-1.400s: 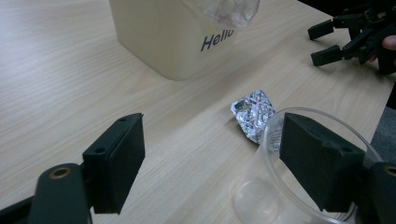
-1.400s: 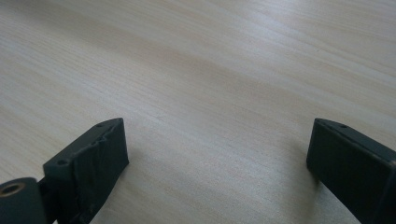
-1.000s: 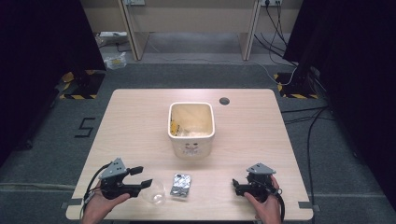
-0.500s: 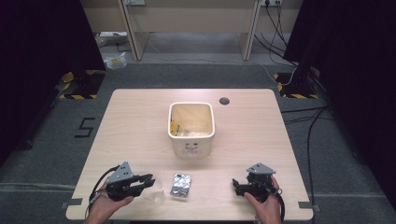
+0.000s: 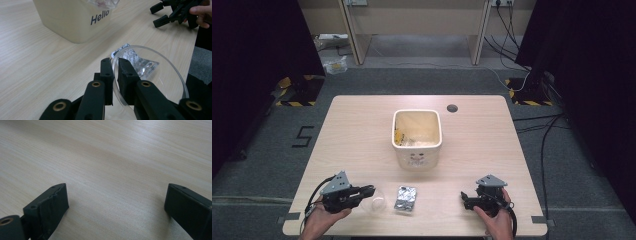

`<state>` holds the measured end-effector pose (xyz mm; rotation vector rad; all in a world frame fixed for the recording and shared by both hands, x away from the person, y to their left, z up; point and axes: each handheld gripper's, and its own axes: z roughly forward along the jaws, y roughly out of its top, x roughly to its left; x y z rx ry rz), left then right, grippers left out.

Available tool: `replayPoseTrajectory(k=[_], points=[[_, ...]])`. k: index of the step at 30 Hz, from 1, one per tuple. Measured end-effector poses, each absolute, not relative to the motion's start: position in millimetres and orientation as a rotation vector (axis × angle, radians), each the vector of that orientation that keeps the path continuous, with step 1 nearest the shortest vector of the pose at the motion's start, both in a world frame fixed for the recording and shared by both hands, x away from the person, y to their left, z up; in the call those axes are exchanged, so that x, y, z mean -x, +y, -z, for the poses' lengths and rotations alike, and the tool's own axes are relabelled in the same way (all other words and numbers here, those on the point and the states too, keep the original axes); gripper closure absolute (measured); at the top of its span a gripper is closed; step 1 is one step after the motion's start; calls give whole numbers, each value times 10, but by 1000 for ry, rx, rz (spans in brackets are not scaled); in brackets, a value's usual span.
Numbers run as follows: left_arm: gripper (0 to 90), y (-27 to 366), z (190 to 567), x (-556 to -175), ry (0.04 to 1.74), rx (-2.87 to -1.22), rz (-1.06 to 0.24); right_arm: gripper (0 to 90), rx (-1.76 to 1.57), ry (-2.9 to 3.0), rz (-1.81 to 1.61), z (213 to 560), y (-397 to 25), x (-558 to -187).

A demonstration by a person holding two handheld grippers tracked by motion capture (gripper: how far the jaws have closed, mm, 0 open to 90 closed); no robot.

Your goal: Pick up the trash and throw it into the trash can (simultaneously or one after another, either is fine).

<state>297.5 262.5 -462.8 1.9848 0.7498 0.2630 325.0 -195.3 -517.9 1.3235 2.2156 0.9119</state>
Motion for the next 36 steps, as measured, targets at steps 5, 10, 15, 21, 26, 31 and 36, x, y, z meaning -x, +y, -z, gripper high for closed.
replayPoseTrajectory(k=[5, 10, 15, 21, 26, 31, 36], points=[[824, 2644, 4594, -2999, 747, -1977, -295, 55, -1323, 2216, -912, 5178, -1954, -3251], [825, 2646, 4551, -3023, 745, -1955, -325, 54, -1323, 2217, -913, 5179, -1953, -3252], [825, 2640, 4461, -3051, 735, -1932, -360, 54, -1323, 2217, -912, 5178, -1953, -3252], [825, 2671, 4391, -3119, 741, -1914, -373, 54, -1323, 2217, -913, 5179, -1954, -3252], [824, 2674, 4344, -3195, 746, -1902, -378, 54, -1324, 2217, -915, 5179, -1953, -3253], [822, 2669, 4254, -3289, 748, -1877, -390, 54, -1324, 2217, -914, 5179, -1953, -3253], [822, 2673, 4169, -3379, 751, -1860, -409, 54, -1325, 2217, -915, 5179, -1953, -3253]])
